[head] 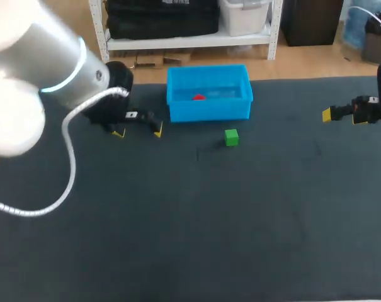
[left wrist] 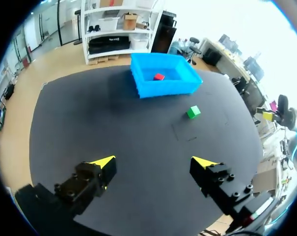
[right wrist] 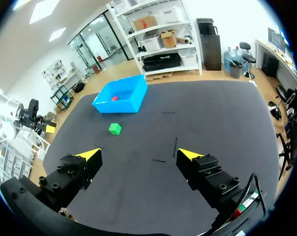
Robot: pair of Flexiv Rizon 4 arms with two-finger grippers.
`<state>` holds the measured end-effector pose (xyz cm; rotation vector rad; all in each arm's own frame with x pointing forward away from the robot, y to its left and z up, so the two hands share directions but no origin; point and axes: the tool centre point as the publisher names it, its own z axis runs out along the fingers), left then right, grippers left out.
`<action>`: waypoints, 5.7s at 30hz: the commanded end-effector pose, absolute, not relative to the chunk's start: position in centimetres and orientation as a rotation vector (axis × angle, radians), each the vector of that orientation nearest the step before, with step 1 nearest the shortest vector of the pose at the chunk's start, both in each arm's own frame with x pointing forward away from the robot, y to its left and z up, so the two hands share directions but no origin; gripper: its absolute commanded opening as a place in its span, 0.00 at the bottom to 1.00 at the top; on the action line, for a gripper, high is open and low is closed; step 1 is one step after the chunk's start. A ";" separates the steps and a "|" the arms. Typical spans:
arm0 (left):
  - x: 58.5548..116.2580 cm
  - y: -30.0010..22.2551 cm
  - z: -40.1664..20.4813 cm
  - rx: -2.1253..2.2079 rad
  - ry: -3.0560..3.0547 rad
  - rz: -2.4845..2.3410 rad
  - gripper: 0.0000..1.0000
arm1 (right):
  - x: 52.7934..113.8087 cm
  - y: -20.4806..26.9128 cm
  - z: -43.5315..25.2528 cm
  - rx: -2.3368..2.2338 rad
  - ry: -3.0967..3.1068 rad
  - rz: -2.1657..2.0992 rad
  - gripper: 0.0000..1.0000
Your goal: Use the left arm to pick the red cube and place it into the blue plastic box first, then use the right arm to grasp the green cube and put it into the same blue plastic box after the first action is fully finished.
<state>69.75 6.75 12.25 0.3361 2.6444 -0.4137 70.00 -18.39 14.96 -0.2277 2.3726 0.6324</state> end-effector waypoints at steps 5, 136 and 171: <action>69.4 7.6 12.0 0.334 2.462 -0.519 1.00 | 70.0 -18.5 15.0 -0.230 2.372 0.634 1.00; 70.1 7.6 12.2 0.366 2.490 -0.566 1.00 | 81.6 1.9 0.4 -0.263 2.848 0.051 0.46; 70.1 7.6 12.2 0.366 2.490 -0.566 1.00 | 80.8 1.3 5.1 -0.214 2.791 0.165 0.00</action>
